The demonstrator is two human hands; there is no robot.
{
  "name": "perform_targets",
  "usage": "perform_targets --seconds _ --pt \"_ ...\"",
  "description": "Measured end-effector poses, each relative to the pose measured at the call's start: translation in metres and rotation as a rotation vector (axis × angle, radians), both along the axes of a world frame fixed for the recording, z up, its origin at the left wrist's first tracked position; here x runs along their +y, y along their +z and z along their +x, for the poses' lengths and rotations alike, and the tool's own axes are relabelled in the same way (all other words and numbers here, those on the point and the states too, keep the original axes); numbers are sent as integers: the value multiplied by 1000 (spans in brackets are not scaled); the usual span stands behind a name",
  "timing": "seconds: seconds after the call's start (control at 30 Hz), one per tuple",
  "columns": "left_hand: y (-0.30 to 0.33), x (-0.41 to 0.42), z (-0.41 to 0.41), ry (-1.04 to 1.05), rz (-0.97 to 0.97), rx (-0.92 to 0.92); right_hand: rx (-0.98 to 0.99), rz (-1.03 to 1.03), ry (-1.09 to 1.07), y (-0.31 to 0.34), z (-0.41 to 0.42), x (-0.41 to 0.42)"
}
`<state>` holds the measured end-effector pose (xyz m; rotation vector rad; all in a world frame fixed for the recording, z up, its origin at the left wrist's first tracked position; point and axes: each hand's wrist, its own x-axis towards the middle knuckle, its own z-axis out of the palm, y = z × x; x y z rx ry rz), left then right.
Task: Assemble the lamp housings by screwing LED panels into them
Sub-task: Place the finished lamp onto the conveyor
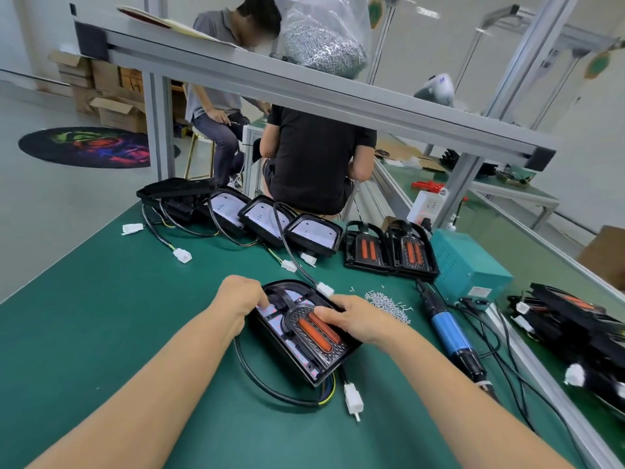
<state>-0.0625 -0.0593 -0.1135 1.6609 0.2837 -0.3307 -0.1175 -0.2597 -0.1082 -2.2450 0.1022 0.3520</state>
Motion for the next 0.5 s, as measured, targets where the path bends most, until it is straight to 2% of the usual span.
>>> perform_targets --seconds 0.1,0.27,0.4,0.5 --pt "-7 -2 8 11 -57 -31 -37 45 -35 -3 -6 -1" --pt "-18 -1 11 98 -260 -91 -31 146 -118 -6 -17 2" --pt "-11 -3 8 103 -367 -180 166 471 -150 0 -34 0" --pt "-6 -3 8 128 -418 -212 148 695 -133 -7 -52 -2"
